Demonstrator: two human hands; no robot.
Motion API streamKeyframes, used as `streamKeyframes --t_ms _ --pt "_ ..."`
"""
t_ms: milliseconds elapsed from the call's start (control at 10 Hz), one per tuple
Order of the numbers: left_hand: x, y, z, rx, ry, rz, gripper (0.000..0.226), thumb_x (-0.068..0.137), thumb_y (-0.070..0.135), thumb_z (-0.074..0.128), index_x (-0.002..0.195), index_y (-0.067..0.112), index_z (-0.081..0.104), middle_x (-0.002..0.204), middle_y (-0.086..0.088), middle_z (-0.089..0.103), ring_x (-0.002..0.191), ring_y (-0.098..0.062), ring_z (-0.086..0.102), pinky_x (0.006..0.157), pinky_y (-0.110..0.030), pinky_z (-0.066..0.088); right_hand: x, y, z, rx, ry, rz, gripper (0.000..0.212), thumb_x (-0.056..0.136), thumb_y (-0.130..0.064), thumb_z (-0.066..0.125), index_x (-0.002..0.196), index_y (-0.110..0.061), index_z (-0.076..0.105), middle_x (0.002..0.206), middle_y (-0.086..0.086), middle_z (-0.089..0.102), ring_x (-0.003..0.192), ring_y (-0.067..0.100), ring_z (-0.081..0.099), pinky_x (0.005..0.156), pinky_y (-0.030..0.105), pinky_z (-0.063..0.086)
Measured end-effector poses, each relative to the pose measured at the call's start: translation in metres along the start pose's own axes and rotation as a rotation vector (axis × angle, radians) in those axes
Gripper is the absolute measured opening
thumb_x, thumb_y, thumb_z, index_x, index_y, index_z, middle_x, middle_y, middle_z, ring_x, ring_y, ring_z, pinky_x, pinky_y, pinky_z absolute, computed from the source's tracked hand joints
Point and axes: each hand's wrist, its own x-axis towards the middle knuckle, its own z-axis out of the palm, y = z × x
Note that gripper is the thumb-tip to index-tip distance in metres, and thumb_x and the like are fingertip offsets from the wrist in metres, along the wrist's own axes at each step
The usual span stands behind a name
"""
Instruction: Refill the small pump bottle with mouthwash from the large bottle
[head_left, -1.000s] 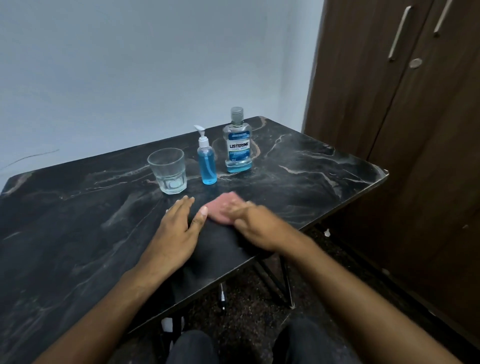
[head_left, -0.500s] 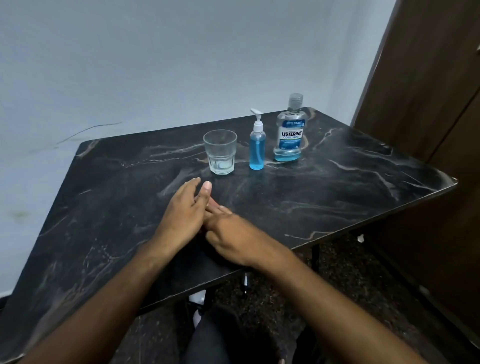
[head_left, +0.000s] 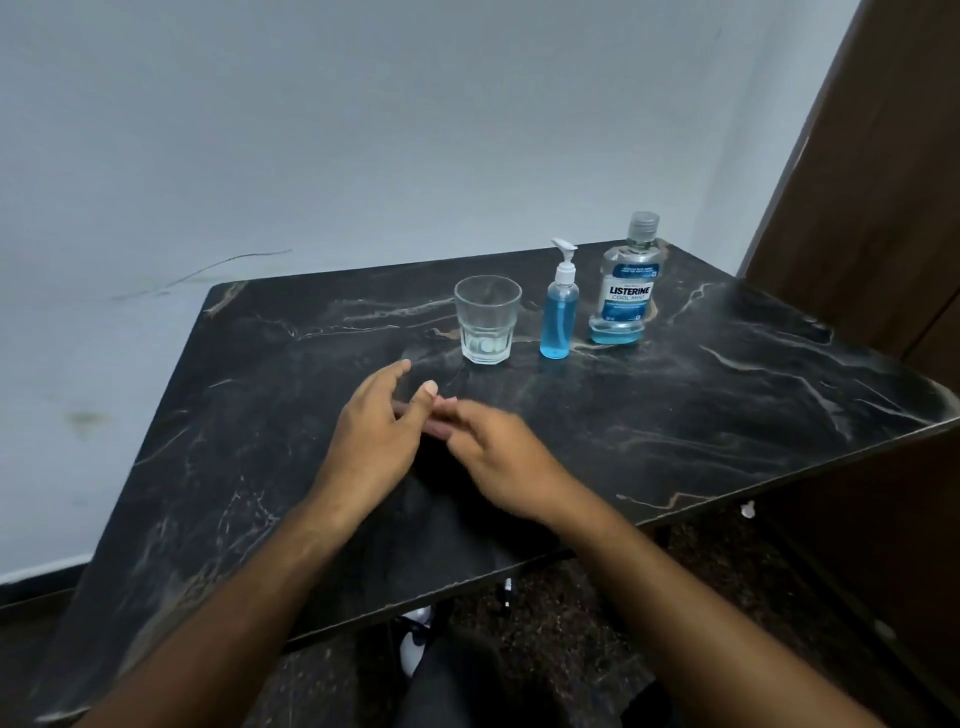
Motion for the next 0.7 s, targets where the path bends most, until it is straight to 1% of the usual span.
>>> streamKeyframes --t_ms 100,200,300,400,500,600,700 --pt "-0.002 -0.006 -0.014 -0.014 0.065 0.02 0.055 0.102 0.041 0.054 0.151 0.018 0.047 0.157 0.002 0.046 0.144 -0.01 0.041 0.11 -0.018 0.025 0.048 -0.005 -0.002 0.45 0.145 0.223 0.02 0.097 -0.013 0.06 0.105 -0.006 0.076 0.093 0.005 0.078 0.083 0.01 0.069 0.083 0.032 0.058" --pt "-0.003 -0.013 -0.023 -0.006 0.1 0.003 0.057 0.103 0.04 0.053 0.154 0.017 0.042 0.164 0.003 0.034 0.151 -0.01 0.029 0.116 -0.02 0.019 0.087 -0.01 -0.009 0.328 0.467 0.195 0.022 0.095 -0.006 0.058 0.108 -0.007 0.075 0.104 0.006 0.077 0.089 0.018 0.071 0.079 0.033 0.055" --pt "-0.005 -0.019 -0.024 -0.007 0.078 -0.013 0.057 0.103 0.039 0.053 0.154 0.017 0.042 0.162 0.003 0.038 0.15 -0.01 0.032 0.112 -0.017 0.019 0.107 -0.006 -0.006 0.057 0.421 -0.068 0.052 0.09 0.005 0.043 0.135 -0.013 0.06 0.134 -0.008 0.065 0.1 0.001 0.064 0.092 0.018 0.048" --pt "-0.003 -0.018 -0.022 -0.019 0.045 -0.035 0.061 0.102 0.04 0.053 0.156 0.018 0.036 0.163 0.0 0.037 0.15 -0.013 0.033 0.113 -0.02 0.021 0.12 0.01 0.018 -0.242 0.122 -0.103 0.056 0.089 -0.005 0.037 0.142 -0.015 0.048 0.144 0.007 0.055 0.132 0.022 0.05 0.117 0.042 0.035" --pt "0.001 -0.015 -0.02 -0.014 0.022 -0.027 0.063 0.102 0.04 0.054 0.157 0.017 0.035 0.162 0.001 0.038 0.149 -0.013 0.034 0.108 -0.017 0.022 0.119 0.023 0.04 -0.541 -0.108 -0.048 0.038 0.102 -0.026 0.044 0.134 -0.006 0.05 0.141 0.014 0.052 0.138 0.03 0.039 0.118 0.045 0.025" --pt "0.005 -0.017 -0.018 0.005 -0.014 -0.02 0.063 0.102 0.043 0.053 0.157 0.017 0.036 0.162 0.0 0.039 0.149 -0.014 0.035 0.114 -0.022 0.025 0.107 0.024 0.037 -0.366 -0.036 -0.113 0.02 0.103 -0.032 0.047 0.097 -0.013 0.053 0.106 0.009 0.062 0.102 0.028 0.055 0.097 0.042 0.042" --pt "0.01 -0.015 -0.013 0.023 -0.011 -0.01 0.062 0.103 0.042 0.052 0.157 0.016 0.037 0.162 -0.002 0.038 0.149 -0.015 0.035 0.114 -0.022 0.024 0.095 0.026 0.022 -0.337 -0.014 -0.075 0.025 0.101 -0.035 0.049 0.096 -0.013 0.06 0.097 0.009 0.068 0.09 0.029 0.063 0.082 0.046 0.053"
